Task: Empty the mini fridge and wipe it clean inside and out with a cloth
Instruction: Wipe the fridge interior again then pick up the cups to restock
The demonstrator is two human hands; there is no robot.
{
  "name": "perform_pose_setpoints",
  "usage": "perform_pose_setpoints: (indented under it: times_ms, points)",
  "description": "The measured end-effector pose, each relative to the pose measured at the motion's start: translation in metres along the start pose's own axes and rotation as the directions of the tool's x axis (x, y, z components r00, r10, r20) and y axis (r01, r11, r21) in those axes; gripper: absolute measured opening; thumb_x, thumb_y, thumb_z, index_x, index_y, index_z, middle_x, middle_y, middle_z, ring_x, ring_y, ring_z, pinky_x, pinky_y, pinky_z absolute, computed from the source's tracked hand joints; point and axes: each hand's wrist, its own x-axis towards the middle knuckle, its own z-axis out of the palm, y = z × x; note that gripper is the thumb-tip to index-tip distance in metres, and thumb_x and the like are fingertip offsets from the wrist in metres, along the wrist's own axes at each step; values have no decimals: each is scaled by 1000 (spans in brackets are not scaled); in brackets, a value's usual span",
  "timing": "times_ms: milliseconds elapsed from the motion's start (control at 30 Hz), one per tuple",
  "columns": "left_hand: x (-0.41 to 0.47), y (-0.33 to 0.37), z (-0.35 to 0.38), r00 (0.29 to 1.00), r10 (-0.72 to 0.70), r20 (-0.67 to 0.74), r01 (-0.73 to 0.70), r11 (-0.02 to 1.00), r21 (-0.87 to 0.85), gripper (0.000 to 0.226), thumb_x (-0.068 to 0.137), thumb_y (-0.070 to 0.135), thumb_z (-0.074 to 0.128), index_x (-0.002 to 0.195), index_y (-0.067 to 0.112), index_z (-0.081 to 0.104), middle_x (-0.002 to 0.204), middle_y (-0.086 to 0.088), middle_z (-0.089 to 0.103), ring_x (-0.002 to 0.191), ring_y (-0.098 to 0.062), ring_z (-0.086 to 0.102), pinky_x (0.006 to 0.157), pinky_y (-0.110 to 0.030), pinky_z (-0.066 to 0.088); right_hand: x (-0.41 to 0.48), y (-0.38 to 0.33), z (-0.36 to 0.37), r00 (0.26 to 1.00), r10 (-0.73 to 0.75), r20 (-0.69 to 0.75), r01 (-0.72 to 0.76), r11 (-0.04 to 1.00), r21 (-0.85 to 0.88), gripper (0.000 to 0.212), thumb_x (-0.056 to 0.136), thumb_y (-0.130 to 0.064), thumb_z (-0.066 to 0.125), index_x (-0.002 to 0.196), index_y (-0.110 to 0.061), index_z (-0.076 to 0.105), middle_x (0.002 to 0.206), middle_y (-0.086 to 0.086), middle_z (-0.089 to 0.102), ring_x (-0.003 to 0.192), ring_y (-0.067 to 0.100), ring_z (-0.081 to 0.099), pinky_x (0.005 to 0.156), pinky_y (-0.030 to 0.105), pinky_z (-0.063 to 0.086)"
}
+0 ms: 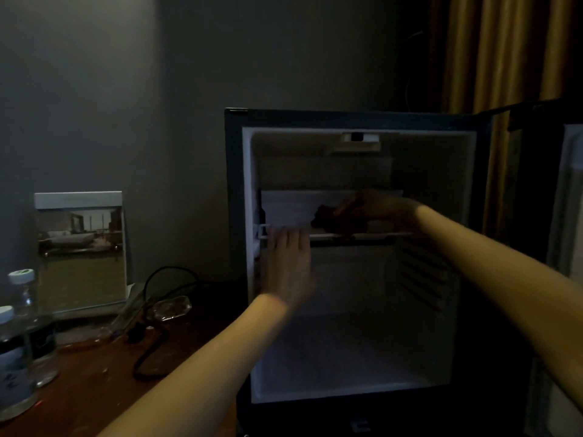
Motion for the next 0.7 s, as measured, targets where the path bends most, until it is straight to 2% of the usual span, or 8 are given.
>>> perform_pose_setpoints:
  times_ms: [67,133,200,333,467,533,600,700]
  points:
    - [10,1,2,1000,4,26,-4,1000,-5,54,92,38,51,137,11,39,141,-12,44,129,-27,41,112,-42,27,5,20,-3,960,-43,-276,-11,982,-191,32,96,1,51,127,7,53,126,20,56,116,33,54,96,29,43]
    - [23,3,2,999,-10,51,11,1000,-21,44,92,35,48,130,13,46,133,-10,52,121,-27,48,103,-39,35,10,36,1,936,32,-352,-104,977,-186,39,97,3,46,135,9,44,138,26,47,128,40,45,107,39,35]
    - [35,5,3,997,-34,76,34,999,-2,40,93,36,47,127,14,50,129,-10,54,117,-30,50,95,-40,37,8,35,10,971,-107,-214,37,951,-306,39,98,-2,47,137,2,45,139,22,49,129,35,47,109,35,36]
    - [50,7,8,990,-68,123,73,997,-36,45,92,36,52,131,16,47,123,-11,60,112,-31,57,88,-36,43,17,27,25,972,-233,27,234,953,-191,34,95,-15,57,128,-7,59,132,-3,54,121,11,51,107,23,36]
    - [54,0,10,990,-44,135,54,996,-71,41,91,38,55,126,17,55,121,-10,62,110,-29,58,84,-33,45,15,27,19,989,-148,16,147,989,29,35,83,-31,69,117,-23,65,128,8,63,121,28,57,107,40,43]
    - [53,-1,8,990,-39,133,51,995,-89,40,94,39,53,127,18,57,122,-10,62,111,-29,58,86,-34,46,1,21,5,992,-96,86,92,995,46,38,77,-37,72,114,-28,66,124,1,65,115,20,61,98,28,50]
    - [53,0,7,993,-38,109,47,995,-86,41,96,41,49,130,19,56,123,-10,62,113,-29,58,89,-35,46,-10,19,-13,985,-25,171,25,1000,-1,30,89,-17,67,118,-24,66,120,-5,66,106,11,63,84,13,51]
    - [52,3,7,995,-51,81,58,995,-82,43,96,41,48,133,19,54,126,-10,62,116,-29,57,92,-35,45,-17,19,-33,983,49,175,-41,998,-49,24,92,-12,64,114,-21,68,105,-7,70,91,11,64,72,13,51]
